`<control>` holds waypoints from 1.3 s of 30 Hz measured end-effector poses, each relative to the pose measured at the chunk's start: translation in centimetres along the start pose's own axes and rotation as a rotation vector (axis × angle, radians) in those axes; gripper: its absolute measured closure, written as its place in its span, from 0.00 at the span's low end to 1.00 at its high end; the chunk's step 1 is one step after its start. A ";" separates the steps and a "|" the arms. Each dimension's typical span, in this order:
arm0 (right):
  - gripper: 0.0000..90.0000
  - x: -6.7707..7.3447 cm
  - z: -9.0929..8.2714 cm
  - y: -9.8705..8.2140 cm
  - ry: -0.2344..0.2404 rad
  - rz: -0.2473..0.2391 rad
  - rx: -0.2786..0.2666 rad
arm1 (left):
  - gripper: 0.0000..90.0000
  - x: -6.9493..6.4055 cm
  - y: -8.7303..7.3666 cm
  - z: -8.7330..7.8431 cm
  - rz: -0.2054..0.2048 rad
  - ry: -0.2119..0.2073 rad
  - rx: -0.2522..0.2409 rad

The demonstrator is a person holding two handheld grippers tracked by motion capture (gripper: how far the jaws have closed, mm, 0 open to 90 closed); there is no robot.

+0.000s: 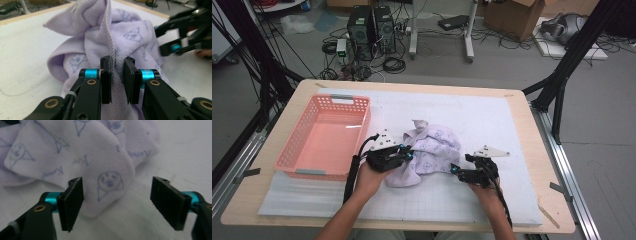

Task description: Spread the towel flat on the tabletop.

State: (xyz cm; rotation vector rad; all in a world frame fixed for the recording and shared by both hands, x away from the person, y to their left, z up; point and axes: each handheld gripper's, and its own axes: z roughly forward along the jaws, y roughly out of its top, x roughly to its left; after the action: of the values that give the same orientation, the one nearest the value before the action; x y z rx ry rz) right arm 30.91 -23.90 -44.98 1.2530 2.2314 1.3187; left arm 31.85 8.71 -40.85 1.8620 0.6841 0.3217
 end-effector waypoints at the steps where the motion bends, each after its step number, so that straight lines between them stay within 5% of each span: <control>1: 0.57 0.0 0.4 0.2 0.010 0.002 0.019 | 0.86 0.0 0.0 -0.1 -0.001 0.001 -0.005; 3: 0.83 -0.1 0.6 0.4 0.049 0.017 0.032 | 0.86 0.0 -0.1 -0.3 0.004 -0.003 -0.006; 5: 0.88 -0.3 0.0 0.3 0.065 0.076 0.020 | 0.86 -0.1 -0.2 -0.7 0.004 -0.011 -0.008; 11: 0.89 -0.5 -4.0 -1.0 0.092 0.092 -0.012 | 0.87 -2.1 -0.7 -0.6 0.018 -0.069 -0.021; 16: 0.89 -0.8 -8.2 -2.0 0.062 0.081 -0.033 | 0.87 -4.4 -0.4 0.3 0.041 -0.149 -0.030; 21: 0.86 -1.0 -11.1 -1.7 -0.023 0.078 -0.118 | 0.86 -5.3 1.0 1.4 0.026 -0.177 -0.065; 29: 0.88 -2.4 -9.8 2.7 -0.092 0.086 -0.209 | 0.88 -2.2 4.1 1.6 0.010 -0.065 -0.122; 33: 0.89 -3.1 -7.2 5.4 -0.134 0.057 -0.201 | 0.90 -0.3 4.3 2.4 0.015 0.025 -0.093; 39: 0.91 -4.0 -3.0 9.4 -0.213 0.000 -0.156 | 0.91 2.5 3.7 3.9 -0.042 0.157 -0.088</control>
State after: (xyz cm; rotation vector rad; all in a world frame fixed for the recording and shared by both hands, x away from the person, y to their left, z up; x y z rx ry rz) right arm 36.64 -26.69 -36.45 1.2714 1.9451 1.2672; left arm 36.96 6.27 -39.18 1.7486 0.8018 0.4666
